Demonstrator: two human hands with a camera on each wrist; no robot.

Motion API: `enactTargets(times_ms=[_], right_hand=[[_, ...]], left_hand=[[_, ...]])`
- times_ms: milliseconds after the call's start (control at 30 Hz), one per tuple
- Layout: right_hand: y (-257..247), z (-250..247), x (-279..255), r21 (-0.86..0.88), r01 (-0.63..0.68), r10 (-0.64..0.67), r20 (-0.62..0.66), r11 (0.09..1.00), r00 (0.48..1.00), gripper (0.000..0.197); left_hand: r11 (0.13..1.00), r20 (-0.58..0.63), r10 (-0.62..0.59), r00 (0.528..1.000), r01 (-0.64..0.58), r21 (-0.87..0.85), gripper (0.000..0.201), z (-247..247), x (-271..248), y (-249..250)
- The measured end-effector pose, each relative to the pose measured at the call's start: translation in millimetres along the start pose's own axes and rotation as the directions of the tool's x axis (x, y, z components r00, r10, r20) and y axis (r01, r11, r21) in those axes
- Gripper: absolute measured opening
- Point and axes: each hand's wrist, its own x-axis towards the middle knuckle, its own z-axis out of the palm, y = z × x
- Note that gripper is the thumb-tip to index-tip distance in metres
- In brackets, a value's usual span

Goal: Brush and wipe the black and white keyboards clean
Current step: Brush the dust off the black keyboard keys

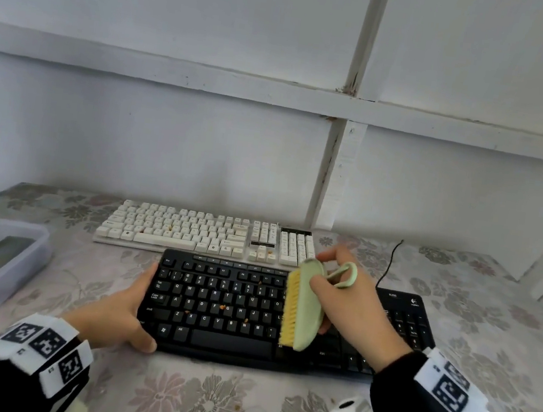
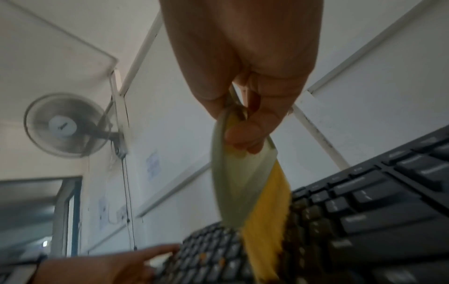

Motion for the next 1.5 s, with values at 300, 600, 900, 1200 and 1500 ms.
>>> enactTargets(times_ms=[300,600,900,1200,1500], right_hand=[[-2.9,-0.6,-23.7,-0.090,-0.060,0.079,0.227,0.994,0.971,0.010],[-7.8,9.4,3.4,-0.033,0.035,-0.032,0.094,0.999,0.995,0.018],[-13.3,13.8,-18.5,-0.071,0.011,0.006,0.233,0.997,0.972,0.011],[-6.4,17.1,-11.8,-0.070,0.003,0.010,0.191,0.998,0.982,0.009],[-13.2,13.0,-5.8,-0.065,0.032,-0.028,0.060,0.997,0.998,0.017]], left_hand=[[1.000,-0.001,0.009,1.000,-0.008,0.026,0.127,-2.0,0.9,-2.8],[0.999,-0.016,0.024,1.000,-0.024,0.023,0.121,-0.6,-1.2,0.7],[1.000,-0.025,0.015,1.000,-0.015,0.021,0.116,-0.2,-0.5,1.2],[1.000,-0.003,0.027,1.000,-0.027,0.008,0.121,-1.8,1.1,-1.9],[0.999,0.013,0.049,0.999,-0.049,0.000,0.125,-3.1,2.7,-5.0]])
